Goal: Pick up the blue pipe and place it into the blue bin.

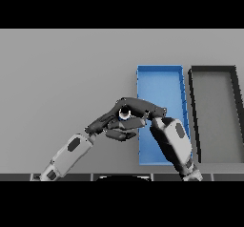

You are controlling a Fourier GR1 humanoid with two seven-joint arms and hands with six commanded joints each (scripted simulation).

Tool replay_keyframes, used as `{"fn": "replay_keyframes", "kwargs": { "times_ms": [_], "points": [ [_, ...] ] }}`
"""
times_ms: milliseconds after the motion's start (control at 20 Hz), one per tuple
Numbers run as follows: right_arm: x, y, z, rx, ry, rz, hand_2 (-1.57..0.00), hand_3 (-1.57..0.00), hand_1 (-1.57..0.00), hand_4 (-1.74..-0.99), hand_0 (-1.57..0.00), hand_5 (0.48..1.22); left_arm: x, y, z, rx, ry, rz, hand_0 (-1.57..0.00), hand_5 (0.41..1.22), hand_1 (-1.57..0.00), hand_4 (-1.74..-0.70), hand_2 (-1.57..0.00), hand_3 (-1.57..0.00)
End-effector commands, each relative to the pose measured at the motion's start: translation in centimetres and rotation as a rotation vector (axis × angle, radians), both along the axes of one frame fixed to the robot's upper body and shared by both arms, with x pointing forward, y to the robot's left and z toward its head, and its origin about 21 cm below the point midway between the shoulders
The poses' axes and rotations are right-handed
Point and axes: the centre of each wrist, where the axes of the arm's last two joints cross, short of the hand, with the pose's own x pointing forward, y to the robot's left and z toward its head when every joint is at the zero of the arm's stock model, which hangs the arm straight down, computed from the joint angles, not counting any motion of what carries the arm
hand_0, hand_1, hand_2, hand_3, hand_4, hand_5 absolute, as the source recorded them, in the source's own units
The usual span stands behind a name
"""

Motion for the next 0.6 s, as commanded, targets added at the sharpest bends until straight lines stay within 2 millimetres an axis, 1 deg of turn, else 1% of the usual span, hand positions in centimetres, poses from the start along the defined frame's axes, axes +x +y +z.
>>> {"fn": "replay_keyframes", "kwargs": {
  "times_ms": [0, 100, 150, 200, 250, 300, 350, 400, 450, 500, 550],
  "points": [
    [0.3, -0.5, 1.1, 0.001, 0.015, -0.004, -1.57, -1.57, -1.57, -1.613, -1.57, 1.221, -0.1, 0.3, 0.0, 0.010, 0.006, -0.002, 0.00, 0.524, 0.00, -0.91, 0.00, 0.00],
    [0.5, -0.6, 2.8, 0.033, 0.063, -0.006, -1.57, -1.57, -1.57, -1.659, -1.57, 1.221, -0.1, 0.1, 0.1, 0.016, 0.017, -0.004, 0.00, 0.507, 0.00, -0.92, 0.00, 0.00],
    [0.9, -1.2, 4.4, 0.062, 0.090, -0.025, -1.57, -1.57, -1.57, -1.675, -1.57, 1.194, -0.1, -0.2, 0.2, 0.015, 0.022, -0.005, 0.00, 0.504, 0.00, -0.92, 0.00, 0.00],
    [0.9, -1.3, 5.7, 0.110, 0.096, -0.028, -1.57, -1.57, -1.57, -1.689, -1.57, 1.171, -0.3, 0.0, -0.1, 0.016, 0.025, -0.009, 0.00, 0.503, 0.00, -0.92, 0.00, 0.00],
    [1.4, -2.0, 7.6, 0.145, 0.086, -0.028, -1.57, -1.57, -1.57, -1.699, -1.57, 1.154, -0.4, 0.3, -0.2, 0.018, 0.022, -0.003, 0.00, 0.503, 0.00, -0.92, 0.00, 0.00],
    [1.8, -2.6, 9.0, 0.181, 0.083, -0.031, -1.57, -1.57, -1.57, -1.707, -1.57, 1.141, -0.7, 0.1, -0.1, 0.015, 0.022, -0.010, 0.00, 0.503, 0.00, -0.92, 0.00, 0.00],
    [2.3, -2.9, 10.7, 0.197, 0.034, -0.051, -1.57, -1.57, -1.57, -1.714, -1.57, 1.134, -0.5, 0.5, 0.2, 0.016, 0.018, -0.009, 0.00, 0.503, 0.00, -0.92, 0.00, 0.00],
    [3.0, -3.3, 11.5, 0.211, 0.012, -0.084, -1.57, -1.57, -1.57, -1.720, -1.57, 1.127, -0.7, 0.5, 0.2, 0.012, 0.007, -0.013, 0.00, 0.502, 0.00, -0.91, 0.00, 0.00],
    [3.3, -3.3, 12.4, 0.236, 0.001, -0.123, -1.57, -1.57, -1.57, -1.724, -1.57, 1.117, -0.8, 0.4, 0.1, 0.021, 0.004, -0.019, 0.00, 0.502, 0.00, -0.91, 0.00, 0.00],
    [3.6, -3.9, 13.2, 0.257, -0.008, -0.160, -1.57, -1.57, -1.57, -1.727, -1.57, 1.113, -0.8, 0.5, 0.1, 0.013, 0.004, -0.022, 0.00, 0.499, 0.00, -0.91, 0.00, 0.00],
    [4.4, -4.4, 14.4, 0.261, -0.016, -0.233, -1.57, -1.57, -1.57, -1.730, -1.57, 1.110, -0.9, 0.4, 0.1, 0.012, 0.003, -0.018, 0.00, 0.495, 0.00, -0.90, 0.00, 0.00]
  ]
}}
